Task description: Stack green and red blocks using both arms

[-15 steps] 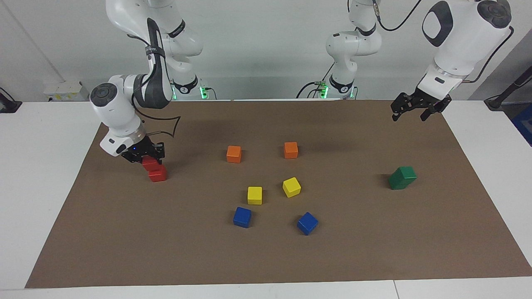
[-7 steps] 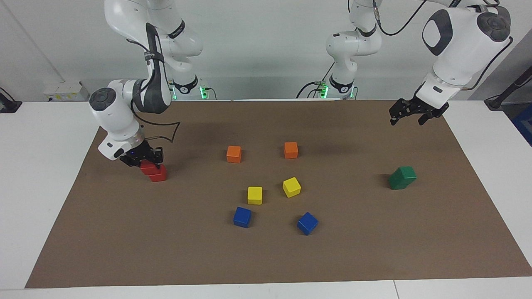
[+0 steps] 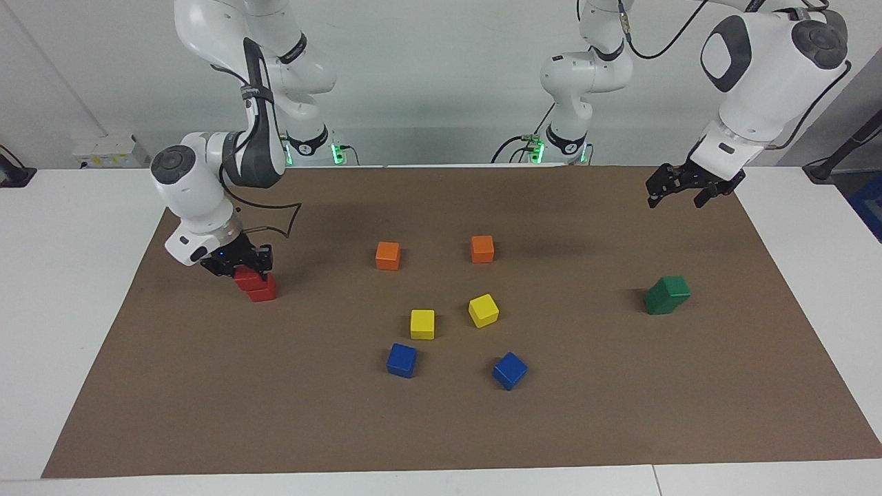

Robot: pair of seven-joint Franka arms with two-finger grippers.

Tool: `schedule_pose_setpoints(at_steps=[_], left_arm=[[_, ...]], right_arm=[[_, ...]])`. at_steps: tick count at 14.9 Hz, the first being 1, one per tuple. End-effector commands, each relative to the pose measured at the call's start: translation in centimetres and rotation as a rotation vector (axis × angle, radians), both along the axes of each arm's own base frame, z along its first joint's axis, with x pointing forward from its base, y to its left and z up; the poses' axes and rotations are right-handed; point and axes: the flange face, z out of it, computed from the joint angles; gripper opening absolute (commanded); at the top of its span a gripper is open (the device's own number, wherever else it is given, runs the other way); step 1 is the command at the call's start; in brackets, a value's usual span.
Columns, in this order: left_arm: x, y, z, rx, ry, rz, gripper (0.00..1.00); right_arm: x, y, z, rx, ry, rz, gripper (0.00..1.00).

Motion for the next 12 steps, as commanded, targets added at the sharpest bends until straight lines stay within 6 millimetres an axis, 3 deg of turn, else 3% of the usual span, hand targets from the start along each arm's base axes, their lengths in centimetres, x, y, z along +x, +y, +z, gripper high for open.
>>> schedule_pose_setpoints(at_steps=[1, 3, 5, 9, 12], left_arm=[[-0.3, -0.5, 1.1, 0.02, -0.007, -0.012, 1.0], [-0.4, -1.8, 1.3, 0.026, -0.014, -0.037, 1.0], [-0.3, -1.5, 1.2, 0.031, -0.006, -0.034, 1.0], [-0.6, -1.3, 4.3, 0.033, -0.005, -0.034, 1.0], [-1.0, -2.1, 4.1, 0.03, -0.003, -0.046, 1.0]], right_arm=[[0.6, 0.2, -0.4, -0.015, -0.008, -0.013, 0.0], [0.6, 0.2, -0.4, -0.015, -0.008, -0.013, 0.0], [0.6, 0.2, -0.4, -0.015, -0.009, -0.011, 0.0], [0.6, 1.0, -0.4, -0.014, -0.008, -0.002, 0.0], [0.6, 1.2, -0.4, -0.014, -0.008, 0.001, 0.0]])
